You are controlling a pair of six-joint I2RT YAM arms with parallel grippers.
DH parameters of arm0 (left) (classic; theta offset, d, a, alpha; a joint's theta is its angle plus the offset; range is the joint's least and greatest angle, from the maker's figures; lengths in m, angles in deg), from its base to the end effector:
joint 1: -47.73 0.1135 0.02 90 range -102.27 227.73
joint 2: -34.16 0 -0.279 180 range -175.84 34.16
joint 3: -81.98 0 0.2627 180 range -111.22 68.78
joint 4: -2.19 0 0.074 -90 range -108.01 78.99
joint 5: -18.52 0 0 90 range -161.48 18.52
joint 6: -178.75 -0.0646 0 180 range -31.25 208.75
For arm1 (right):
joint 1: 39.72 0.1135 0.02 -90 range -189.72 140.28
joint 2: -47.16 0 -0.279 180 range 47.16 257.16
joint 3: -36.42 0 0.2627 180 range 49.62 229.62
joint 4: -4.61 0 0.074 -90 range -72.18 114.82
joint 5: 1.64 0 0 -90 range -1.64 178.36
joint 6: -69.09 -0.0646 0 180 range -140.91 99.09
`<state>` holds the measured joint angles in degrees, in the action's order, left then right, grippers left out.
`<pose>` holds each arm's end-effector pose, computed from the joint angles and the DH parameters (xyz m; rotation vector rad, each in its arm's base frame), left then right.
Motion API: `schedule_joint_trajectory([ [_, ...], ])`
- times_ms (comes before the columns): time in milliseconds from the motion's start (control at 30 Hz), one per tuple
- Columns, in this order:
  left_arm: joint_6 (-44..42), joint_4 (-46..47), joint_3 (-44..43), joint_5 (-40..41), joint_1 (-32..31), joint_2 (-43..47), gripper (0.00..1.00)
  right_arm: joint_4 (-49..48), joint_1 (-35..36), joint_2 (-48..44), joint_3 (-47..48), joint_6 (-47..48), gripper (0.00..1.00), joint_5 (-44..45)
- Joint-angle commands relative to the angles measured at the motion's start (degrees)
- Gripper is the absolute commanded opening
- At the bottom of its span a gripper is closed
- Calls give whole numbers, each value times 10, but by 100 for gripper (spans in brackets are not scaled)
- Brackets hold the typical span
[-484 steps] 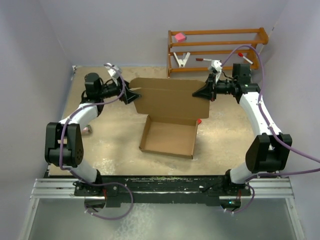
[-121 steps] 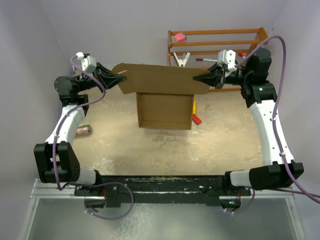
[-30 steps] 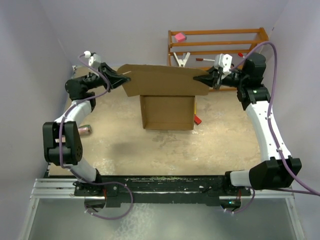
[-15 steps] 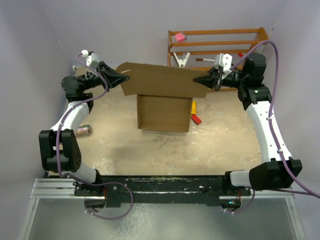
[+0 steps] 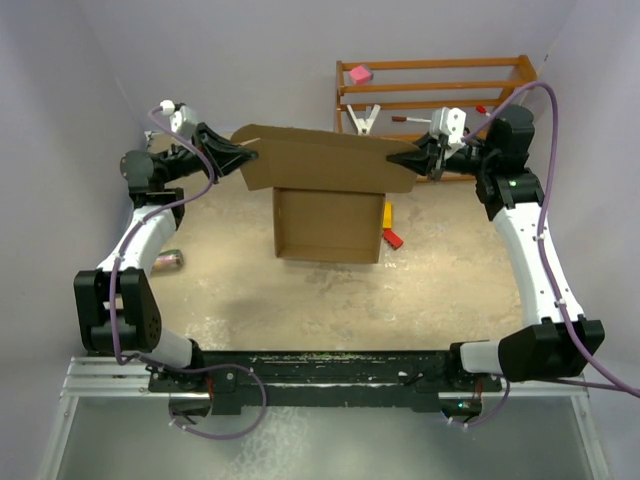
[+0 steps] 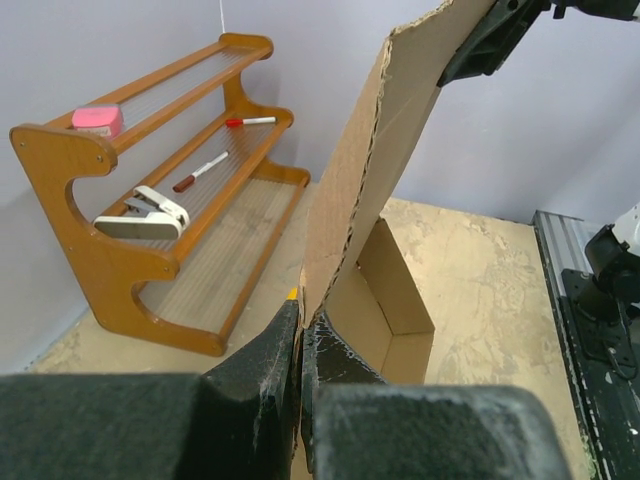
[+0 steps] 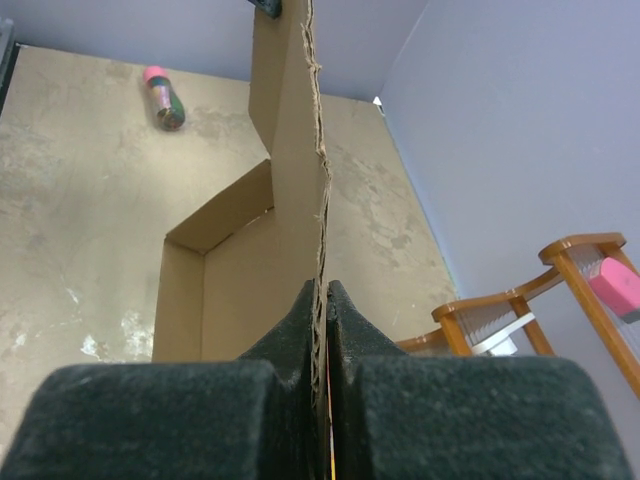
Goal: Fold the paper box
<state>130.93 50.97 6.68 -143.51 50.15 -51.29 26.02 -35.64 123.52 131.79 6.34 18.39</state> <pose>0.3321 -0.0475 0.4040 0.8286 1.2187 -1.1308 0.2935 0.0818 0.4662 -1.2364 1.0549 0.6653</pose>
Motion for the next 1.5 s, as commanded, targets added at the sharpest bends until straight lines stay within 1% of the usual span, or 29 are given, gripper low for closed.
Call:
schedule_joint_trajectory([
  [0,-14,-7,-8,12,-4,18,5,-44,4,-19,8,5,0,1],
  [200,-9,-16,-26,14,-4,14,5,-59,3,-25,-5,5,0,-2],
  [400,-15,-30,-6,14,-4,46,5,-107,4,-41,-35,5,0,-87],
  [533,-52,-72,4,21,-5,88,5,-31,5,-41,-8,5,0,-117],
  [700,-62,-96,7,41,-5,132,5,69,5,-34,31,5,0,-188],
  [767,-83,-124,9,48,-4,152,5,95,5,-34,34,5,0,-201],
  [833,-119,-173,12,59,-5,174,5,104,5,-34,31,5,0,-195],
  [900,-156,-226,13,74,-5,192,5,94,5,-32,28,5,0,-163],
  [967,-176,-261,13,85,-5,203,5,57,5,-31,22,5,0,-124],
  [1033,-188,-287,11,101,-5,211,5,-1,5,-28,13,5,0,-94],
  [1100,-198,-315,4,114,-5,212,5,-40,5,-25,6,5,0,-78],
  [1233,-226,-408,-35,127,-4,195,5,-106,6,-20,-1,5,0,-55],
  [1333,-231,-416,-41,128,-3,183,5,-111,6,-17,1,5,0,-44],
  [1467,-228,-396,-46,123,-1,173,5,-104,6,-17,1,5,0,-44],
])
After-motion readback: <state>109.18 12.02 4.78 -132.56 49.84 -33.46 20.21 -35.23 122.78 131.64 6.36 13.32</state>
